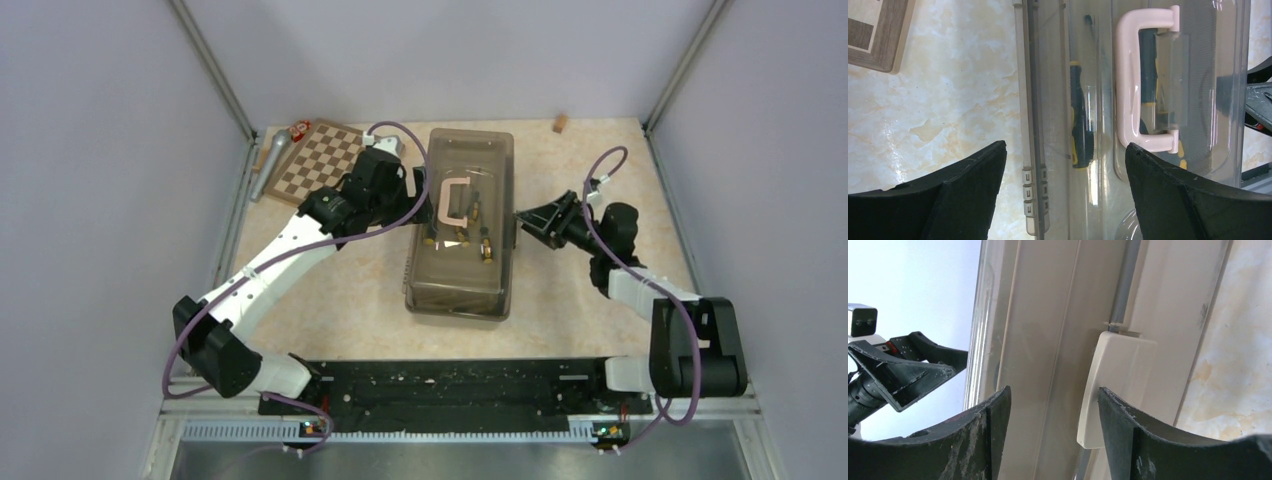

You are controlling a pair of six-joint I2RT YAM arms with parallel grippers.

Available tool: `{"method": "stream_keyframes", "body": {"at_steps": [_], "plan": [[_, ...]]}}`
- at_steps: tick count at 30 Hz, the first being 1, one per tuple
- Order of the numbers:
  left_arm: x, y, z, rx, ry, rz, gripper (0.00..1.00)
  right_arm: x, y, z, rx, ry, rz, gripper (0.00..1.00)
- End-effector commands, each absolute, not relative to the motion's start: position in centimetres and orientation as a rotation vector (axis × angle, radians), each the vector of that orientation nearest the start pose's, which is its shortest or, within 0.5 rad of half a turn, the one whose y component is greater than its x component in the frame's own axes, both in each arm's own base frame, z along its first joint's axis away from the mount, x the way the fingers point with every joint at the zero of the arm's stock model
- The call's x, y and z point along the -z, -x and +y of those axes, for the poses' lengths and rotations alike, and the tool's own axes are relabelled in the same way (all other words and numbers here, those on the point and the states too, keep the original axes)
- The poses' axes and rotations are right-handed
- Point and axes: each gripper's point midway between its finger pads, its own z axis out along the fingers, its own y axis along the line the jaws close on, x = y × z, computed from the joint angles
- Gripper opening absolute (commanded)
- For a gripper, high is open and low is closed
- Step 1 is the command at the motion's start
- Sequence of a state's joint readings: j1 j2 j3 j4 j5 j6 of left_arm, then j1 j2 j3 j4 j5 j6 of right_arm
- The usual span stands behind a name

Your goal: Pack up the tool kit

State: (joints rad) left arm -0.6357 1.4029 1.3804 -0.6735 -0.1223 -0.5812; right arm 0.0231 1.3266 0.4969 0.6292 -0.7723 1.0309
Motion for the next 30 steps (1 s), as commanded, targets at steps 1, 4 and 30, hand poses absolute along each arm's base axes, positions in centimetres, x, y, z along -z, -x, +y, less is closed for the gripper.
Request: {"method": "stream_keyframes", "body": {"at_steps": [1, 4, 30], "plan": [[-25.2, -32.4, -24.1, 0.539, 0.002, 2.268, 0.93, -17.8, -32.2, 16.3, -1.445, -0.31, 1.878, 0.63], [-25.2, -32.5, -24.1, 0.539, -0.001, 2.265, 0.93, -17.0, -32.3, 16.1, -1.429, -0.338, 1.892, 0.61], [-25.3, -32.3, -24.5, 0.562, 0.004, 2.279, 0.91, -17.6, -32.7, 17.0, -1.631, -0.343, 1.762, 0.66]]}}
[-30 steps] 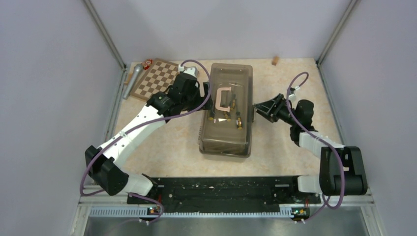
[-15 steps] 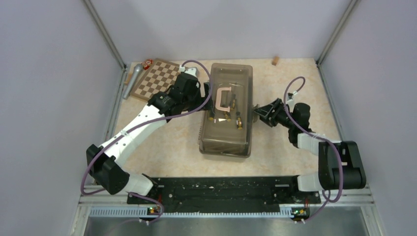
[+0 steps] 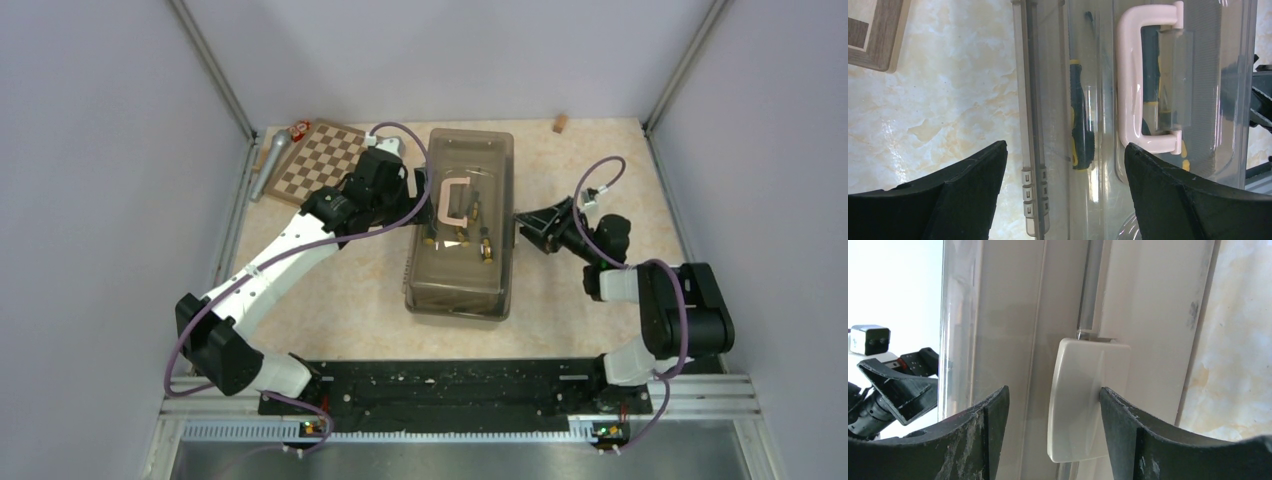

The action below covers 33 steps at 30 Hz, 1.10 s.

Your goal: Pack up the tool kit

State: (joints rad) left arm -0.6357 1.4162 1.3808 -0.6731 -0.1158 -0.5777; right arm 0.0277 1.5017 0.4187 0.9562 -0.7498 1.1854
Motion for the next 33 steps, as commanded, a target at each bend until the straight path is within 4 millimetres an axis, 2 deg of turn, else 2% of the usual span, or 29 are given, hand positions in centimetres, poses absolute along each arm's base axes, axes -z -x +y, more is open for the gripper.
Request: {"method": "stream_keyframes", "body": {"at_steps": [1, 5, 7, 14, 29, 33], "plan": [[-25.2, -32.2, -24.6, 0.568, 0.004, 2.282, 0.91, -17.5, -32.7, 17.0, -1.638, -0.355, 1.761, 0.66], [-25.1, -32.2, -24.6, 0.574, 0.01, 2.288, 0.91, -15.3, -33.0, 16.6, -1.594, -0.424, 1.806, 0.66], [-25.2, -32.2, -24.6, 0.574, 0.009, 2.283, 0.91, -14.8, -32.9, 16.6, -1.602, -0.448, 1.805, 0.66], [-25.4, -32.1, -24.3, 0.565, 0.015, 2.28, 0.91, -16.3, -32.7, 16.7, -1.698, -0.443, 1.717, 0.63], [-24.9, -32.2, -24.5, 0.563, 0.017, 2.295, 0.9, -13.6, -33.3, 16.9, -1.679, -0.464, 1.763, 0.63], [-24.8, -32.2, -24.5, 0.56, 0.018, 2.296, 0.9, -13.9, -33.2, 17.2, -1.692, -0.425, 1.751, 0.62]]}}
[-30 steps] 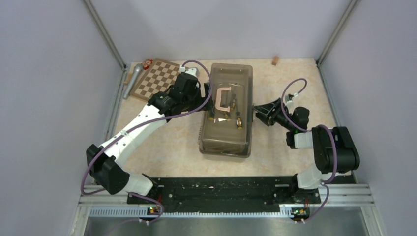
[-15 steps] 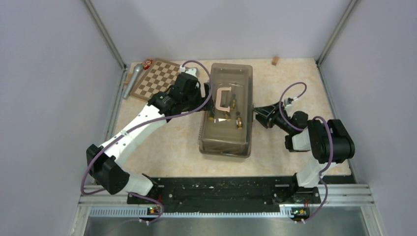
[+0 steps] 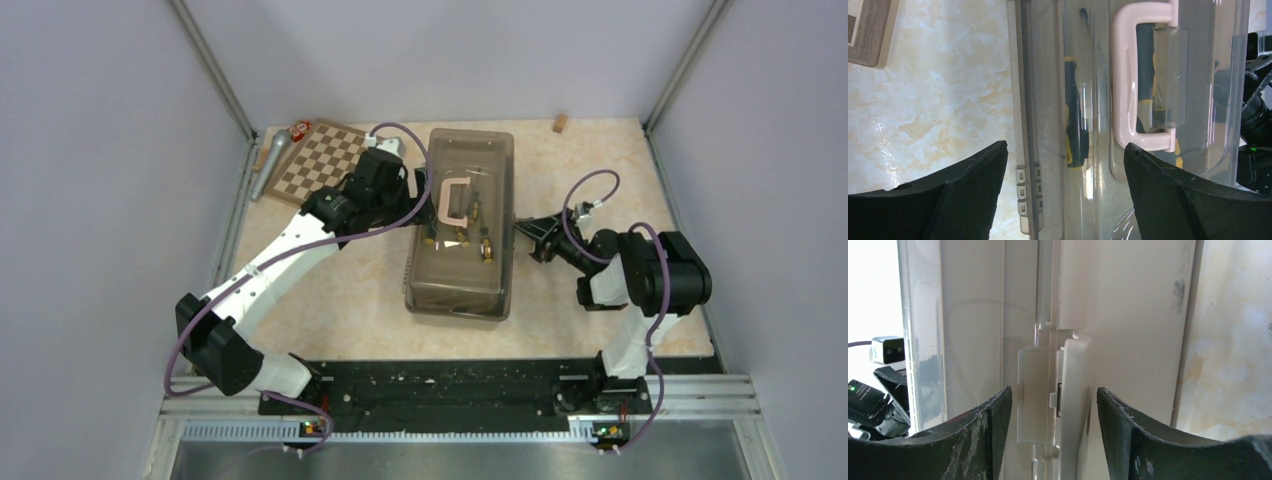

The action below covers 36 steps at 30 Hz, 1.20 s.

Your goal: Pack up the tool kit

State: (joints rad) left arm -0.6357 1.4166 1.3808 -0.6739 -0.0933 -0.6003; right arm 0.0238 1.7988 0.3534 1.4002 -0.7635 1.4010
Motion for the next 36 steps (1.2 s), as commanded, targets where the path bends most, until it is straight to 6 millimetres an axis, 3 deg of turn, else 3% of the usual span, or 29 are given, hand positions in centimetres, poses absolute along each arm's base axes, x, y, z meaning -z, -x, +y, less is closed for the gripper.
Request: {"method": "stream_keyframes", "body": {"at_steps": [1, 12, 20, 36], "plan": [[-24.8, -32.2, -24.5, 0.559, 0.019, 2.295, 0.9, -14.1, -33.1, 17.3, -1.699, -0.415, 1.748, 0.61], [-24.8, -32.4, -24.6, 0.557, 0.022, 2.296, 0.9, -17.7, -32.7, 17.5, -1.657, -0.286, 1.732, 0.59], [-25.0, -32.3, -24.3, 0.555, 0.035, 2.288, 0.9, -19.1, -32.5, 17.6, -1.64, -0.257, 1.733, 0.59], [-25.9, -32.3, -24.4, 0.58, 0.037, 2.253, 0.9, -19.7, -32.1, 17.7, -1.576, -0.249, 1.784, 0.52]]}}
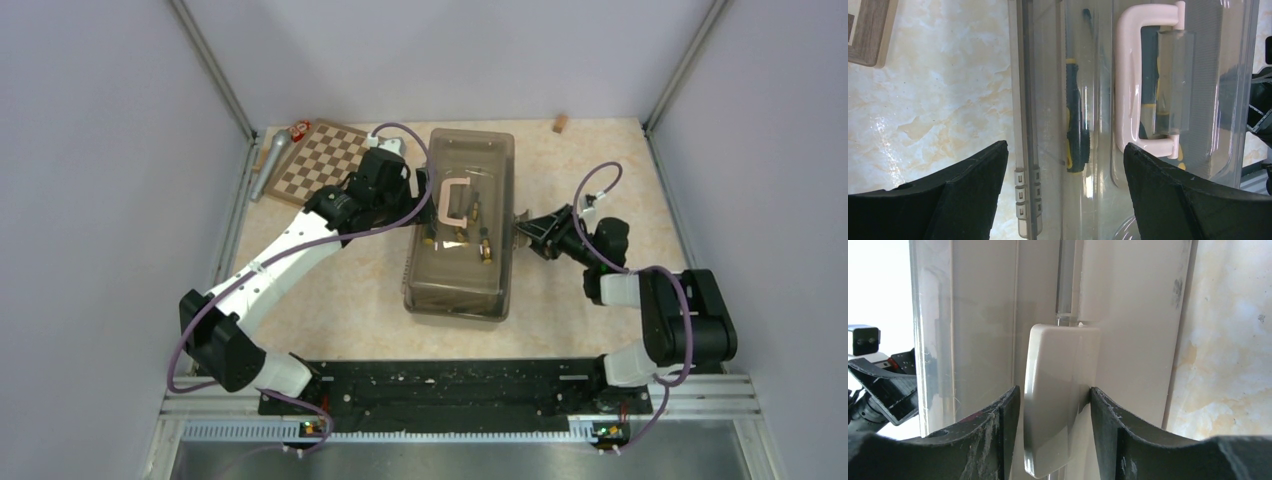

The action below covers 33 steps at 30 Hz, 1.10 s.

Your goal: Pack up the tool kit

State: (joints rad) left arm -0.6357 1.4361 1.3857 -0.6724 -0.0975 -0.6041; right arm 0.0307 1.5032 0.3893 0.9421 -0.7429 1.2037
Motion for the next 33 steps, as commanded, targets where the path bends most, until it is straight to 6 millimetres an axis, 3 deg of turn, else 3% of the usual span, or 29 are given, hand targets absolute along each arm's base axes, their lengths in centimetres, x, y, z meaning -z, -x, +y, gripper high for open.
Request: {"method": "stream_keyframes", "body": {"at_steps": [1, 18, 33], "plan": [[-25.89, -32.25, -24.42, 0.581, 0.035, 2.254, 0.9, -19.66, -32.03, 17.65, -1.562, -0.246, 1.792, 0.51], [-26.26, -31.59, -24.06, 0.596, 0.049, 2.243, 0.89, -19.38, -31.24, 17.64, -1.466, -0.222, 1.856, 0.49], [-26.44, -31.82, -24.48, 0.609, 0.031, 2.239, 0.89, -18.88, -31.57, 17.42, -1.403, -0.235, 1.896, 0.42]]}}
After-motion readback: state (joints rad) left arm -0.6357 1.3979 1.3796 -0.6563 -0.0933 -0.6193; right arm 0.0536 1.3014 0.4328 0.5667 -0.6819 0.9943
